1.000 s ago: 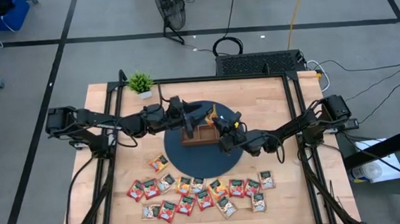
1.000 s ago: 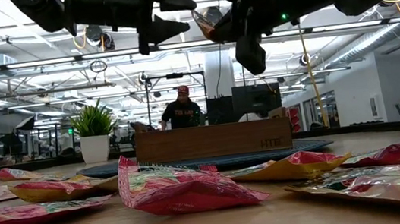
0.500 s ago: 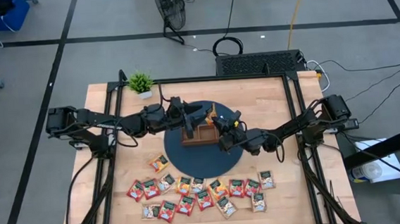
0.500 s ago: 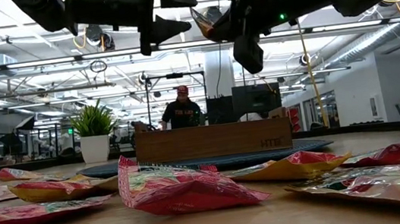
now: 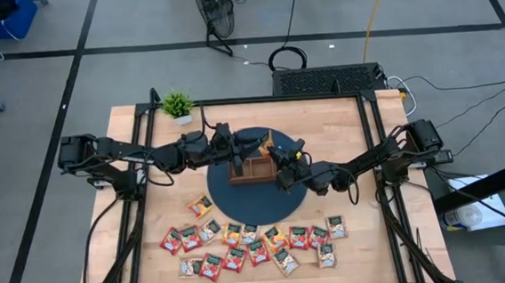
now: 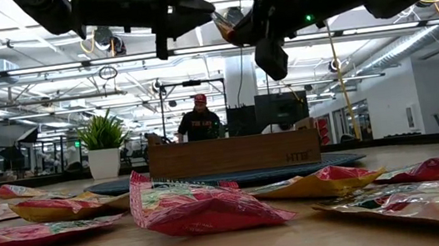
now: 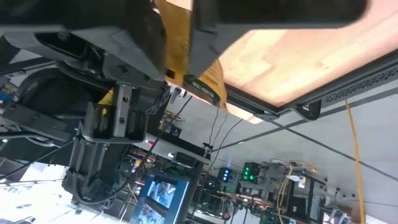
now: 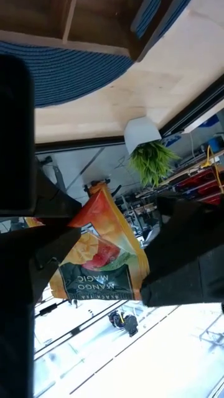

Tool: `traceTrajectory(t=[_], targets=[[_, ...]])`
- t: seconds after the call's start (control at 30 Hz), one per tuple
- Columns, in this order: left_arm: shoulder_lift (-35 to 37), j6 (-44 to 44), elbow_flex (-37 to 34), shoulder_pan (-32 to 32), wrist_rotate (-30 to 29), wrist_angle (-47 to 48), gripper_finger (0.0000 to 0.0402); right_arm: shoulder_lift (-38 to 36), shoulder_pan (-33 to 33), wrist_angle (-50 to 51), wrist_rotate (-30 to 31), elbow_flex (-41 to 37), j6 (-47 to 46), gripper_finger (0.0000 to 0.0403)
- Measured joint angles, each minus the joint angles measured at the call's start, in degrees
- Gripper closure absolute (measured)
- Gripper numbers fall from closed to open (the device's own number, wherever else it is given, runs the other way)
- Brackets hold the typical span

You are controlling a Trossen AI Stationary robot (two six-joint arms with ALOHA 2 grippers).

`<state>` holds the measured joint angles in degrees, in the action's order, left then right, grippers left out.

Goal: Pick & Place Tea
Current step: Put the yellow tea bag into the left section of the wooden organizer

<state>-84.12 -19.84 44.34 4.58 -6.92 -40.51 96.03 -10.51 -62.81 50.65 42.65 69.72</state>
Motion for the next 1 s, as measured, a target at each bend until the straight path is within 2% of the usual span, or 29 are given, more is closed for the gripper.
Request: traceTrajectory(t=[0.1,0.33,0.43,0.67,0.77,0.9,1.0], targets=[[0.00,0.44,0.00,0.02,-0.02,0.00,0.0390,0.00,0.10,0.01,0.02,0.00,-0.03,0.0399],[0.00,2.70,0.00,0.02,0.69,-0.07,0.0397,0.00,0.10,0.02,0.03,0.00,-0.02,0.0399],[0.00,1.43,0.00,0.02,0.12,-0.17,0.0378,0.00,0.09,0.02,0.02,0.00,-0.01,0.0399],[0.00,-0.24,0.00,0.02,-2.10,-0.15,0.0284,0.00,0.07,0.02,0.00,0.00,0.01,0.0399],[0.00,0.00,0.00,0.01,-2.10,-0.15,0.0257,0.00,0.05,0.02,-0.02,0.00,0.10,0.0399],[0.00,-0.22,0.00,0.07,-2.10,-0.15,0.0253,0.00,0.05,0.02,-0.54,0.00,0.02,0.0399],[0.00,-0.08,0.00,0.44,-1.36,-0.15,0.0275,0.00,0.05,0.04,-1.45,0.00,-0.01,0.0399]])
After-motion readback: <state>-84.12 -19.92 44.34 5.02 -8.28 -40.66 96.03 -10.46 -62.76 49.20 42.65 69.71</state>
